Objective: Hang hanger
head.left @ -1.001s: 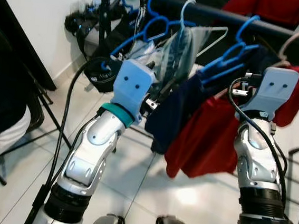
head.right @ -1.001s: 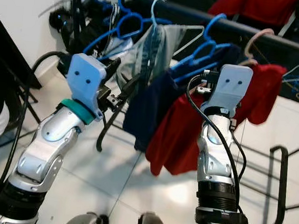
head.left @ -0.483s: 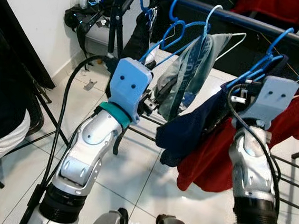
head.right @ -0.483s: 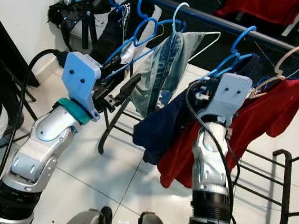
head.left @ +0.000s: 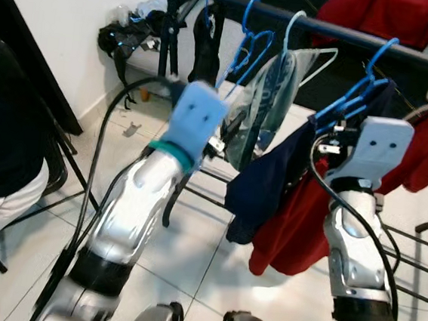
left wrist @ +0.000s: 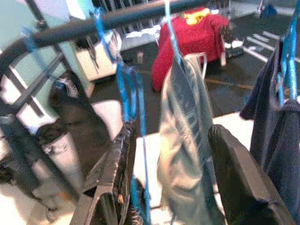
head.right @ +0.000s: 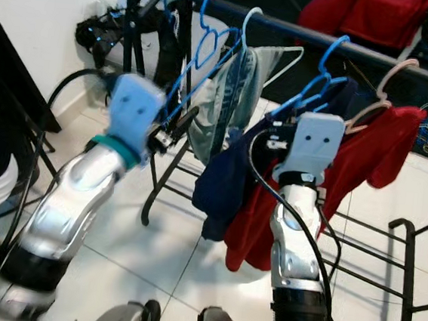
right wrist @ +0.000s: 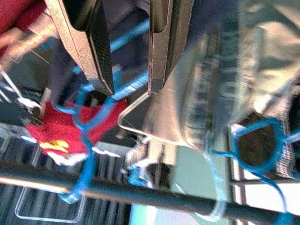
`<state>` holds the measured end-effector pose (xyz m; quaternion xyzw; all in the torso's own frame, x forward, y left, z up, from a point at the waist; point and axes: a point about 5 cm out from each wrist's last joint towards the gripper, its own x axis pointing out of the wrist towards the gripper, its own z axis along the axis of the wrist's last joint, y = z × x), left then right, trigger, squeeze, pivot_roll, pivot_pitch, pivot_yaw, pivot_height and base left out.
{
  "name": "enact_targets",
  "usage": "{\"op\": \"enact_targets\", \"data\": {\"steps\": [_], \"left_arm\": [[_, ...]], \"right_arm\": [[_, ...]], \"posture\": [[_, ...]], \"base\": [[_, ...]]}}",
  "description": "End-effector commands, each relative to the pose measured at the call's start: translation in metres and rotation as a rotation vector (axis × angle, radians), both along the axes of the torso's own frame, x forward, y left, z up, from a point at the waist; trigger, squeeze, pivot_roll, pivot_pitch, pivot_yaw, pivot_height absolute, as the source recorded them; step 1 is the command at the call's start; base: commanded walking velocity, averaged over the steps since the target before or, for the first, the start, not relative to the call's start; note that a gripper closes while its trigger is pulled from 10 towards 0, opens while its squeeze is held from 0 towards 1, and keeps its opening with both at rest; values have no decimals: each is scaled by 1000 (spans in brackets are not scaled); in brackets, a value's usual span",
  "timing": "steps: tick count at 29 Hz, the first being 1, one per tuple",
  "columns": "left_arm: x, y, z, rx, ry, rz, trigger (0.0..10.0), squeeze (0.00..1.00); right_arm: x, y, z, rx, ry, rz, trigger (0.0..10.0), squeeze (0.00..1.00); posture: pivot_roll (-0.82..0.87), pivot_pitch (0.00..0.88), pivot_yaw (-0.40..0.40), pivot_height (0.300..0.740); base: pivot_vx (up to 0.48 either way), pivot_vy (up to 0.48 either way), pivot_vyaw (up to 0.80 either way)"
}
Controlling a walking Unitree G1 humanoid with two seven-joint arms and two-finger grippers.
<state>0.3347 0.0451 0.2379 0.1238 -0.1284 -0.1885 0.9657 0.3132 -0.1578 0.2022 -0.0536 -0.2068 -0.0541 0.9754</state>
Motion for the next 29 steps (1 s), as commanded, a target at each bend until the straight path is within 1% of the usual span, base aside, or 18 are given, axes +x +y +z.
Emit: {"op": "enact_targets", "data": {"steps": [1,4,5,6,7,8,10,11,12,13,14,16,19,24,25,27,28,29], "left_arm": [[10,0,-13,5,78,48,10000,0],[24,-7,-9,-27,105,67,10000,0],[33,-10,-4,-39,104,83,10000,0],[33,-10,-4,-39,104,83,10000,0],[37,-10,-1,-41,100,103,10000,0],[37,-10,-1,-41,100,103,10000,0],[49,-5,4,-56,100,174,10000,0],[49,-5,4,-56,100,174,10000,0],[53,-3,5,-60,101,200,10000,0],[53,-3,5,-60,101,200,10000,0],[56,-3,7,-64,99,221,10000,0],[56,-3,7,-64,99,221,10000,0],[61,-3,8,-61,98,238,10000,0],[64,-6,6,-52,127,239,10000,0],[65,-8,5,-46,143,230,8157,0],[65,-8,5,-46,143,230,8157,0],[66,-12,4,-40,157,212,8000,0],[66,-12,4,-40,157,212,8000,0]], "right_arm": [[-2,4,-1,-7,-1,12,10000,0],[-3,11,-1,-6,2,33,10000,0],[-5,14,-2,-6,3,45,10000,0],[-5,14,-2,-6,3,45,10000,0],[-5,15,-2,-5,3,49,10000,0],[-5,15,-2,-5,3,49,10000,0],[-6,16,-3,-3,3,52,10000,0],[-6,16,-3,-3,3,52,10000,0],[-7,17,-3,-2,3,52,10000,0],[-7,17,-3,-2,3,52,10000,0],[-7,17,-3,-1,2,52,10000,0],[-7,17,-3,-1,2,52,10000,0],[-9,17,-4,3,4,50,10000,0],[-10,18,-6,9,7,49,10000,0],[-10,19,-6,12,7,49,10000,0],[-10,19,-6,12,7,49,10000,0],[-10,20,-6,13,7,50,10000,0],[-10,20,-6,13,7,50,10000,0]], "posture": [[-97,122,79,740],[-103,129,83,740],[-108,131,85,740],[-108,131,85,740],[-110,131,87,740],[-110,131,87,740],[-120,133,96,740],[-120,133,96,740],[-121,133,97,740],[-121,133,97,740],[-121,133,97,740],[-121,133,97,740],[-124,132,107,740],[-123,131,112,740],[-121,130,112,740],[-121,130,112,740],[-122,130,114,740],[-122,130,114,740]], "base": [[0,0,0],[0,0,0],[0,0,0],[0,0,0],[0,0,0],[0,0,0],[0,0,0],[0,0,0],[0,0,0],[0,0,0],[0,0,0],[0,0,0],[0,0,0],[0,0,0],[0,0,0],[0,0,0],[0,0,0],[0,0,0]]}}
